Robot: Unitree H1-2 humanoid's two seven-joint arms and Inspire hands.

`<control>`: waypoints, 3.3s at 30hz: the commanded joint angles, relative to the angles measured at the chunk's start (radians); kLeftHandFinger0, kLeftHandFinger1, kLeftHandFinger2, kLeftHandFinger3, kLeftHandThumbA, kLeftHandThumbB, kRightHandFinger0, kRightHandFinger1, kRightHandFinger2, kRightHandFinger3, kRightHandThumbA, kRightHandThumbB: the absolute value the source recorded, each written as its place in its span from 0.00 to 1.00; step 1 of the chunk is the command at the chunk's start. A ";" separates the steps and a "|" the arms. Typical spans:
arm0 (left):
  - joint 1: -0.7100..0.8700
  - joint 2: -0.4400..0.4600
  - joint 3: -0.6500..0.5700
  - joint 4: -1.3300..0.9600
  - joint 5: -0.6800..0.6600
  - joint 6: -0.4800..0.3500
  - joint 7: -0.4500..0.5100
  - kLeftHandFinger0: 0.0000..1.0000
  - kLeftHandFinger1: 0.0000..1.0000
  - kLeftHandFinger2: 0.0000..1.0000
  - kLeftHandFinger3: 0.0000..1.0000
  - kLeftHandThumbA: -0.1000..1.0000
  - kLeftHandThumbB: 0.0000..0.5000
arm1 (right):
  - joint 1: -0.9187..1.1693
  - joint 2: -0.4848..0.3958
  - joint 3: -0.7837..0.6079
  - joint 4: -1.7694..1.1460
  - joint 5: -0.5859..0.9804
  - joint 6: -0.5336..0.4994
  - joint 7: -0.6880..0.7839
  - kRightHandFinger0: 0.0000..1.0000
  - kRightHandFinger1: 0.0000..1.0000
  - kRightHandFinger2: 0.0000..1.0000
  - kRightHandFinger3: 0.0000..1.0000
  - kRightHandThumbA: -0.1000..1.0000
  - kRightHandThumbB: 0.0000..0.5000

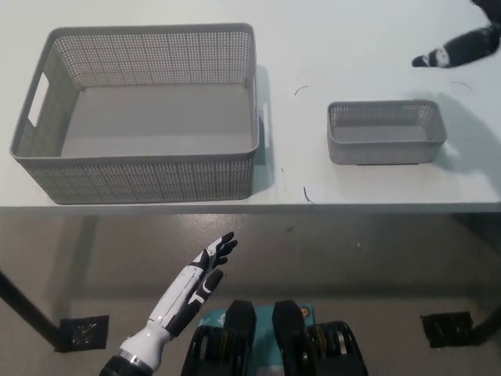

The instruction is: Use the right hand to pick up a small rectangular container and put it into a bigger container on the left side

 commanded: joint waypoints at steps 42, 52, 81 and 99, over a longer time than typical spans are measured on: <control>-0.005 0.026 0.020 -0.047 0.025 -0.038 -0.012 1.00 1.00 1.00 1.00 1.00 0.80 | -0.511 0.402 0.468 1.142 -0.297 -0.143 0.250 1.00 1.00 1.00 1.00 1.00 0.86; -0.005 0.022 0.020 -0.041 0.039 -0.050 -0.004 1.00 1.00 1.00 1.00 1.00 0.81 | -0.434 0.382 0.452 1.163 -0.300 -0.164 0.231 1.00 1.00 1.00 1.00 1.00 0.81; -0.012 0.019 0.022 -0.022 0.022 -0.052 -0.016 1.00 1.00 1.00 1.00 1.00 0.82 | -0.286 0.339 0.352 1.142 -0.291 -0.280 -0.578 0.09 0.27 0.46 0.41 0.00 0.50; -0.007 0.021 0.030 -0.035 0.029 -0.036 -0.009 1.00 1.00 1.00 1.00 1.00 0.75 | -0.604 0.244 0.231 1.054 -0.269 -0.411 -0.655 0.03 0.29 0.45 0.41 0.00 0.47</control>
